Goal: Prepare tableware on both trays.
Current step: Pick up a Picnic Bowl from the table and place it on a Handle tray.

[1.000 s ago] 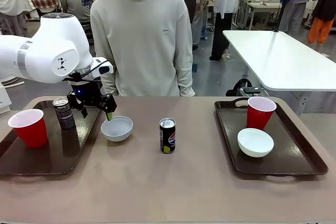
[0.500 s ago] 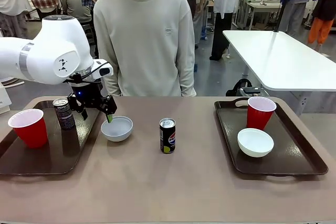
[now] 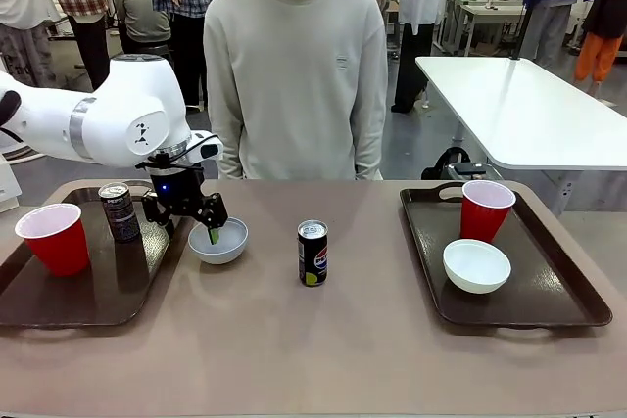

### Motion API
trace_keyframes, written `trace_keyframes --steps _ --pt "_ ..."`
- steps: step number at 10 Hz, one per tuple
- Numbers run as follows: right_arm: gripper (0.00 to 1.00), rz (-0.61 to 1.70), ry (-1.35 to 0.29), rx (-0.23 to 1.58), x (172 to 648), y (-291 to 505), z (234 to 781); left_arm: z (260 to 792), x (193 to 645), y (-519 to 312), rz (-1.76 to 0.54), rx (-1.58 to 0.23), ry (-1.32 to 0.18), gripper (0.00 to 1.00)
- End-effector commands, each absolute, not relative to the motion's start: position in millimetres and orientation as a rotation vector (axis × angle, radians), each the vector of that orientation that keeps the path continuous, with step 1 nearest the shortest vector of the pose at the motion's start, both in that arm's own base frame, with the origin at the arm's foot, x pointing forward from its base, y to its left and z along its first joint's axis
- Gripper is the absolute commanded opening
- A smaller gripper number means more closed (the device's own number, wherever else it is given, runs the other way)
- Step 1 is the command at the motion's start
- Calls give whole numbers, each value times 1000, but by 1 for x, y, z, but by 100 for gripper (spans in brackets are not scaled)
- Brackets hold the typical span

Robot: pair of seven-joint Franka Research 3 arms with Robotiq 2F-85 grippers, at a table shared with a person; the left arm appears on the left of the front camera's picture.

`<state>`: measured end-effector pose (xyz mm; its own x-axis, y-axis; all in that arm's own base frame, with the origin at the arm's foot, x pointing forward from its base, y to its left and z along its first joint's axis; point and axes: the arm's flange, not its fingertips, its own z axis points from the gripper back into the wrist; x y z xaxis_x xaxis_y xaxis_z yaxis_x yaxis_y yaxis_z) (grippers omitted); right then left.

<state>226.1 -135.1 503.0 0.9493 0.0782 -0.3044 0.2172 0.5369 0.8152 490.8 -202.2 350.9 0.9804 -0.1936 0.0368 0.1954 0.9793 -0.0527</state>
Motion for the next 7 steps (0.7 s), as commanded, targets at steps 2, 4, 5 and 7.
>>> trace_keyframes --steps 2,4,5,7 --pt "100 -71 314 1021 225 -134 500 348 498 -205 -219 -48 -28 0" --pt "100 -71 314 1021 225 -134 500 344 497 -207 -224 -42 -13 0" --pt "100 -71 314 1021 225 -134 500 343 495 -208 -227 -41 -12 0" --pt "100 -71 314 1021 225 -134 500 345 494 -207 -226 -37 -19 2"
